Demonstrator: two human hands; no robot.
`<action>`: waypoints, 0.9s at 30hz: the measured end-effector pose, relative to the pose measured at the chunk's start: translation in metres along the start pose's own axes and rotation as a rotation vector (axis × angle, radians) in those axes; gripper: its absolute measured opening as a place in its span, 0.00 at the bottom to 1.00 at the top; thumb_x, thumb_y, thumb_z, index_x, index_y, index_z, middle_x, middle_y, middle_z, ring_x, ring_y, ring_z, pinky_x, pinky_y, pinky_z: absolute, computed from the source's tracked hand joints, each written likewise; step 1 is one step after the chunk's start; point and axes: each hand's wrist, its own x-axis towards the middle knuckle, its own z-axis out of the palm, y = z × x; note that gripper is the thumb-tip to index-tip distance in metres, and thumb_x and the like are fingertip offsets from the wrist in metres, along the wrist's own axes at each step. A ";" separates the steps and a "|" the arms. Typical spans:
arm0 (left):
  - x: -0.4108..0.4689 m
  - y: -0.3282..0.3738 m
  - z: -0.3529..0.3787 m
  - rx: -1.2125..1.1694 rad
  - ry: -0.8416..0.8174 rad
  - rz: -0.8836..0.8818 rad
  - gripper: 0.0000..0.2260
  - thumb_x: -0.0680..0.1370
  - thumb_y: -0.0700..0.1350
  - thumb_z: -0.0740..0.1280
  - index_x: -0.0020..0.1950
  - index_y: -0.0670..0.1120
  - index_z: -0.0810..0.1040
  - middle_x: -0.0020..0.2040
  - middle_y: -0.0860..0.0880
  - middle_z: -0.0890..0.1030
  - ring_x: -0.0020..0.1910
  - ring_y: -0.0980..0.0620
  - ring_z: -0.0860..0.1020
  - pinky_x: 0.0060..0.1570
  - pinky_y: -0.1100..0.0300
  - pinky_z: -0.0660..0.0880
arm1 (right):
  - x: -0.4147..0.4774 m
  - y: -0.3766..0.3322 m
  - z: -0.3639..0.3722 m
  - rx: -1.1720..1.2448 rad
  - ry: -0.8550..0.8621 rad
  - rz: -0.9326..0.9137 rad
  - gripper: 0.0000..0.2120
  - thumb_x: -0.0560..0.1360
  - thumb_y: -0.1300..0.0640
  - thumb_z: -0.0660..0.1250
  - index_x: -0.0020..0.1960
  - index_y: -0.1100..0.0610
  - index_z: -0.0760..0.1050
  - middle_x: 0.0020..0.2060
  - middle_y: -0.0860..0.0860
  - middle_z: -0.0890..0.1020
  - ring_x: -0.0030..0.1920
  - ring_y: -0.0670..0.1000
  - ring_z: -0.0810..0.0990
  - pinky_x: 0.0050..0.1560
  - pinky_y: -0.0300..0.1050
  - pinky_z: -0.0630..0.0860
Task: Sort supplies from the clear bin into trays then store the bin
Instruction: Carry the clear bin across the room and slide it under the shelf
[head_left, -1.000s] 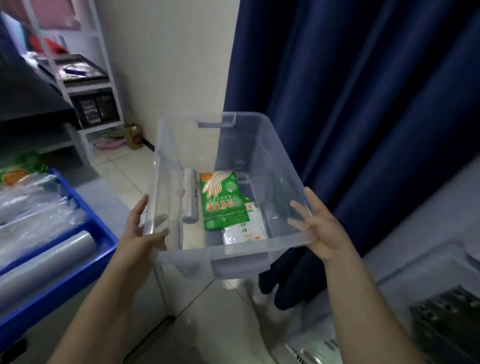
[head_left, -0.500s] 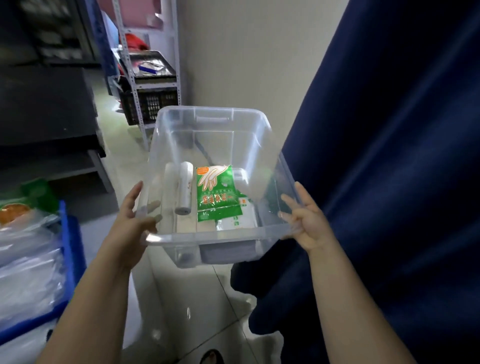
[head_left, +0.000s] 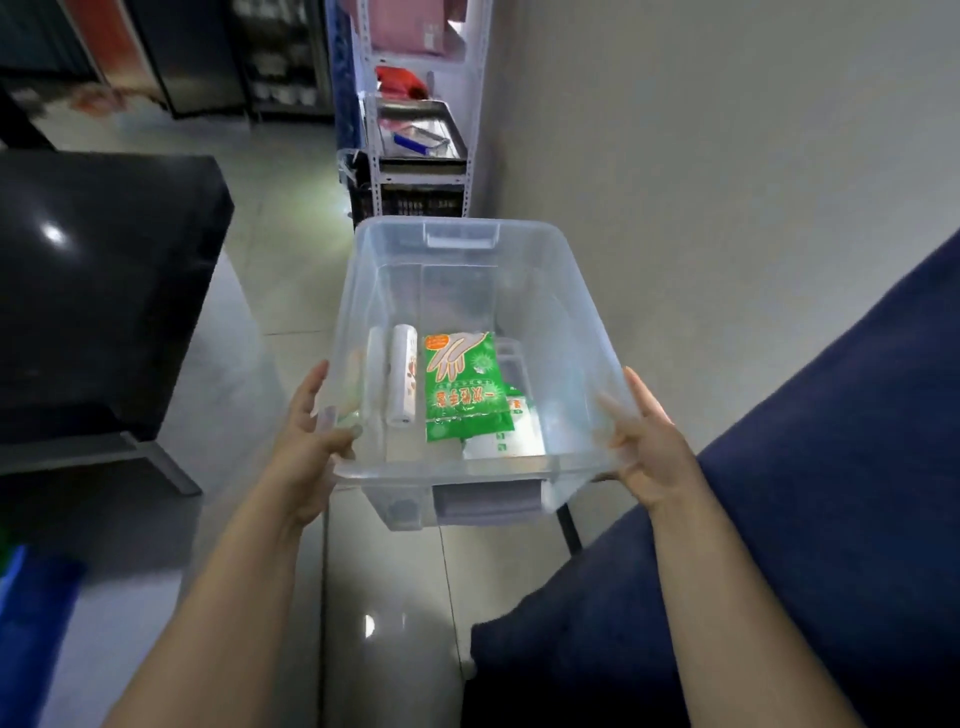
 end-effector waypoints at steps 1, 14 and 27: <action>0.016 0.001 0.009 -0.018 0.029 0.008 0.40 0.72 0.21 0.52 0.73 0.59 0.62 0.65 0.41 0.71 0.55 0.42 0.72 0.38 0.59 0.71 | 0.026 -0.004 -0.005 0.021 -0.004 0.040 0.21 0.77 0.68 0.58 0.62 0.46 0.74 0.53 0.54 0.78 0.47 0.60 0.73 0.38 0.53 0.72; 0.226 0.053 0.047 -0.035 0.294 -0.040 0.41 0.70 0.22 0.54 0.71 0.61 0.64 0.56 0.48 0.77 0.52 0.46 0.78 0.46 0.54 0.72 | 0.342 -0.027 0.010 -0.028 -0.247 0.219 0.41 0.62 0.75 0.49 0.57 0.36 0.76 0.50 0.43 0.84 0.36 0.50 0.81 0.27 0.50 0.76; 0.545 0.139 -0.041 -0.139 0.332 -0.069 0.42 0.66 0.24 0.52 0.68 0.63 0.67 0.60 0.45 0.76 0.46 0.46 0.76 0.35 0.59 0.72 | 0.656 -0.047 0.171 -0.045 -0.205 0.255 0.31 0.73 0.75 0.53 0.58 0.41 0.74 0.43 0.39 0.85 0.36 0.44 0.82 0.22 0.47 0.75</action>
